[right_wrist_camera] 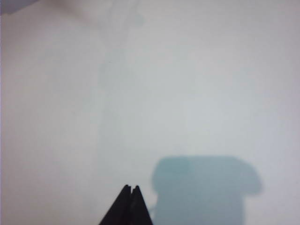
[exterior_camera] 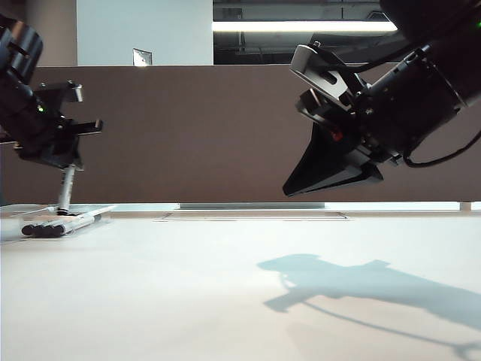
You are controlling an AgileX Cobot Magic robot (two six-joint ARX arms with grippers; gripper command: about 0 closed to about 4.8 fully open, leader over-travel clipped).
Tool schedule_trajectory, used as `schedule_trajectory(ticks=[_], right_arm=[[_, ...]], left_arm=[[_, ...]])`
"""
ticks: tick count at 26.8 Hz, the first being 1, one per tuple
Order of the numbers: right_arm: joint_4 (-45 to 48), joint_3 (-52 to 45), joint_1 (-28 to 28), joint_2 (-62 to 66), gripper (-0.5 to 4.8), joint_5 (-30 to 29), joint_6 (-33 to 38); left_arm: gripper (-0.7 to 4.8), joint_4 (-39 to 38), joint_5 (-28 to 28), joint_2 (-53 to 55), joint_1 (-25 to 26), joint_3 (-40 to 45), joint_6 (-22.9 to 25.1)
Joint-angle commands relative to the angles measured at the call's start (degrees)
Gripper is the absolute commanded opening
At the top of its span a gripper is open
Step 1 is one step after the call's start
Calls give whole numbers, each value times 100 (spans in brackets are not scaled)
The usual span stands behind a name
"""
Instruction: Pick up the black marker on the right and put it into the packaging box on the left, making sure the marker fit the shape of the box's grooves.
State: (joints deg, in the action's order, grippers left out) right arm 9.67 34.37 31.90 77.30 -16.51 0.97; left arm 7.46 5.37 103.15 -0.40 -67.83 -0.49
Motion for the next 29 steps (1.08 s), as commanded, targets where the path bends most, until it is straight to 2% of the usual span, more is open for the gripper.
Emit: schedule_trajectory(ticks=[1,29], right_arm=[[129,13,9,-42,-5,-13,-20],[133,15,9,-42,-6,-13,-20]], left_arm=[[-6,76,4,81,-85,-127,74],[-6,-33,4,483,-153,-223,271]])
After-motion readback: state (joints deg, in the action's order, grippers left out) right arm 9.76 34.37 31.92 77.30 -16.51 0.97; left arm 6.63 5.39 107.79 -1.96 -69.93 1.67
